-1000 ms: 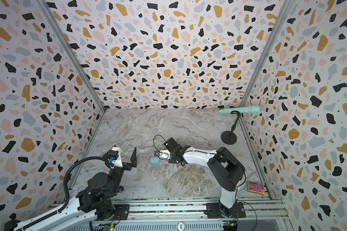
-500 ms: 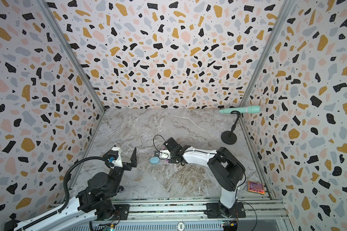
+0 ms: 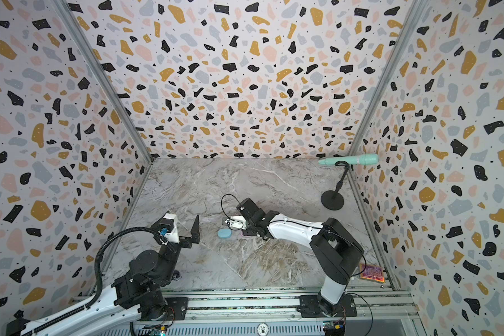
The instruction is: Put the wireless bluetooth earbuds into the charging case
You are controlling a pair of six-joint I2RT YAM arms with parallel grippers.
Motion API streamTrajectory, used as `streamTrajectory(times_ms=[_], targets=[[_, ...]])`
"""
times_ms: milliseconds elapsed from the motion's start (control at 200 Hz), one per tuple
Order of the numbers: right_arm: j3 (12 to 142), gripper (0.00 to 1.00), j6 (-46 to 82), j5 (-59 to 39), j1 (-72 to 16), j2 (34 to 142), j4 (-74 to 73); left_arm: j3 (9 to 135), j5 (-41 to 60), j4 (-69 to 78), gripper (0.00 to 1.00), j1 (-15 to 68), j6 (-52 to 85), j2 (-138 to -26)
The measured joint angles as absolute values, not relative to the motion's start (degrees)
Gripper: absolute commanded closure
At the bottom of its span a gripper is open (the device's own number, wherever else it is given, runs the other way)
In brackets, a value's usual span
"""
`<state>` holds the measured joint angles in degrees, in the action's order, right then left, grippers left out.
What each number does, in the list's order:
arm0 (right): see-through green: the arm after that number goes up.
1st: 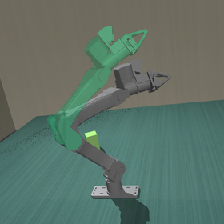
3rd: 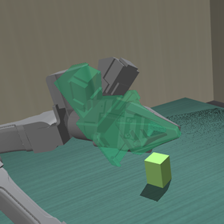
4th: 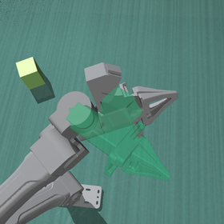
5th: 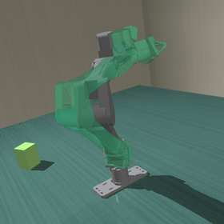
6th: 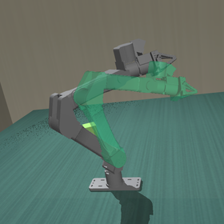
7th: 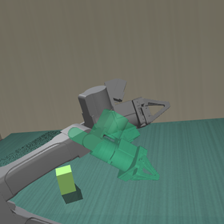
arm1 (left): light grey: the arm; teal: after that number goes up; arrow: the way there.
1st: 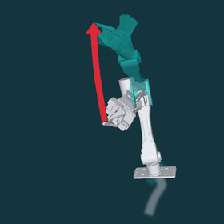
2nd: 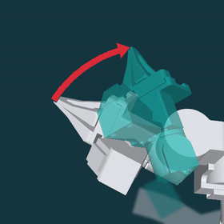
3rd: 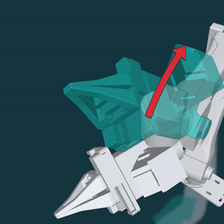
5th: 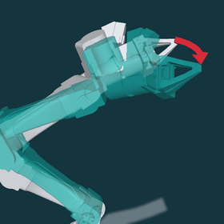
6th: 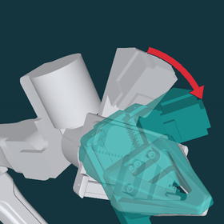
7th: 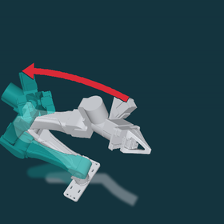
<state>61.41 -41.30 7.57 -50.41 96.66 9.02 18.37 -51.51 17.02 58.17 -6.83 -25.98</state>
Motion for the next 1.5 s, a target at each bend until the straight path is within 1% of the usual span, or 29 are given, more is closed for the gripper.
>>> streamTrajectory(times_ms=[140, 215, 375, 415, 435, 440, 445, 455, 621, 826, 1051, 1231, 1502], targets=[[61.36, 0.65, -40.66, 7.66, -50.89, 93.19, 8.99, 18.37, -51.48, 16.95, 0.0, 58.11, -6.57, -26.33], [61.14, 0.62, -39.68, 7.64, -51.05, 90.96, 8.67, 18.37, -51.46, 16.91, 0.0, 57.87, -6.2, -26.35], [58.87, 0.35, -36.25, 7.4, -51.13, 83.44, 5.89, 18.57, -51.46, 16.4, 0.0, 57.36, -3.95, -26.37], [57.95, 0.23, -34.96, 7.14, -51.13, 80.73, 5.13, 18.76, -51.42, 16.03, 0.0, 57.19, -3.09, -26.44], [57.41, 0.13, -34.46, 7.07, -51.13, 79.4, 4.58, 18.87, -51.37, 15.84, 0.0, 57.08, -2.66, -26.48], [57.32, 0.06, -34.3, 7.01, -51.13, 79.13, 4.49, 18.92, -51.35, 15.81, 0.0, 57.06, -2.55, -26.5], [57.14, 0.02, -34.04, 6.96, -51.13, 78.59, 4.32, 18.94, -51.33, 15.73, 0.0, 57.04, -2.42, -26.52], [56.95, 0.0, -33.8, 6.98, -51.13, 78.11, 4.16, 19.09, -51.31, 15.44, 0.0, 56.97, -2.15, -26.57], [53.12, 0.01, -28.64, 6.39, -51.13, 67.24, 1.74, 22.83, -49.69, 11.62, 0.0, 55.68, 1.52, -29.06], [48.36, 0.01, -20.43, 6.5, -51.13, 57.69, 1.26, 28.01, -45.19, 6.81, 0.0, 53.49, 5.93, -31.55], [39.05, 0.01, -7.68, 10.83, -51.13, 46.72, 1.5, 32.25, -42.22, 1.37, 0.0, 52.84, 7.66, -34.22], [38.63, 0.01, 2.35, 15.03, -51.13, 43.38, 1.93, 33.15, -38.52, -0.05, 0.0, 51.0, 9.13, -35.97], [37.69, 0.01, 9.23, 14.37, -51.11, 42.17, 1.74, 33.17, -36.29, -0.03, 0.0, 50.52, 11.31, -37.78]])
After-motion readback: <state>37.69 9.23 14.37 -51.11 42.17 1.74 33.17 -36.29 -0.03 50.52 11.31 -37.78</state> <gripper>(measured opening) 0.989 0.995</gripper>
